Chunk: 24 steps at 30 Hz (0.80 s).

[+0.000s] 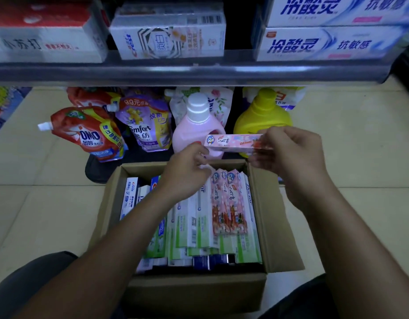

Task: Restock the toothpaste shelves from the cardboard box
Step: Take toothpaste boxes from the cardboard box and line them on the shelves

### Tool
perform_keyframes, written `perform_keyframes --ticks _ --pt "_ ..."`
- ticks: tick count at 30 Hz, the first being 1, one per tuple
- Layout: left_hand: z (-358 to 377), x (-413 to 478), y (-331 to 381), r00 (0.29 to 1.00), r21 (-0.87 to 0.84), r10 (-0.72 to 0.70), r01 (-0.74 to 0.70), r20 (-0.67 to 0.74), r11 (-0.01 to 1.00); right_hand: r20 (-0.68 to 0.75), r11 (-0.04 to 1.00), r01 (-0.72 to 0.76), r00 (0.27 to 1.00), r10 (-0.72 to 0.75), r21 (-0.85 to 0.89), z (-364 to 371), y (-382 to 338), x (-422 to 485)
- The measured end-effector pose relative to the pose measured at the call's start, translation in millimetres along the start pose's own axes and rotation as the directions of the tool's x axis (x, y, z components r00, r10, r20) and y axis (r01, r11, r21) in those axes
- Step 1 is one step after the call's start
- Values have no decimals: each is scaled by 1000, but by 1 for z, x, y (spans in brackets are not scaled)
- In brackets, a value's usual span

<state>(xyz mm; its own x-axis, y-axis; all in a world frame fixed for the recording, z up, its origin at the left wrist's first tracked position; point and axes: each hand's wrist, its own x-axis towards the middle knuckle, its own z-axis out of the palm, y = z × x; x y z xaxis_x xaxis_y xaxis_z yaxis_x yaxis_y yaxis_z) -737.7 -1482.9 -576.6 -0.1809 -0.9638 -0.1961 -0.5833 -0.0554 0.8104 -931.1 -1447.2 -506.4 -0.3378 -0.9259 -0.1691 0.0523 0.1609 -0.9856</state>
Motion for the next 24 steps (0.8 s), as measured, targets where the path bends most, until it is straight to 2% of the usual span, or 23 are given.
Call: perform_keyframes --ticks 2,4,7,11,15,17,18,20,24 --pt "3 16 -4 958 282 119 -193 260 940 5 993 -89 996 89 79 -3 -4 -1" --pt "5 30 1 879 418 104 -322 466 849 16 985 -132 991 131 110 -4 -6 -2" --pt "5 46 7 835 530 29 -375 550 761 9 972 -175 984 176 156 -6 -8 -1" --pt "-1 51 9 815 512 -4 -360 579 780 8 958 -216 976 219 189 -9 -7 4" --pt "-19 46 6 811 257 47 -239 583 937 4 957 -243 969 245 160 -11 -5 10" --pt "-31 39 4 848 81 70 -132 525 988 -1 948 -270 962 274 166 -10 -4 13" --pt "-36 33 2 871 -59 98 -79 481 995 -1 944 -283 958 287 168 -9 -4 15" --pt "-41 18 1 919 -354 116 27 376 935 -5 931 -307 949 315 199 -7 -5 19" --pt "-50 -8 11 983 -682 37 97 179 725 86 847 -378 923 374 373 2 -17 20"
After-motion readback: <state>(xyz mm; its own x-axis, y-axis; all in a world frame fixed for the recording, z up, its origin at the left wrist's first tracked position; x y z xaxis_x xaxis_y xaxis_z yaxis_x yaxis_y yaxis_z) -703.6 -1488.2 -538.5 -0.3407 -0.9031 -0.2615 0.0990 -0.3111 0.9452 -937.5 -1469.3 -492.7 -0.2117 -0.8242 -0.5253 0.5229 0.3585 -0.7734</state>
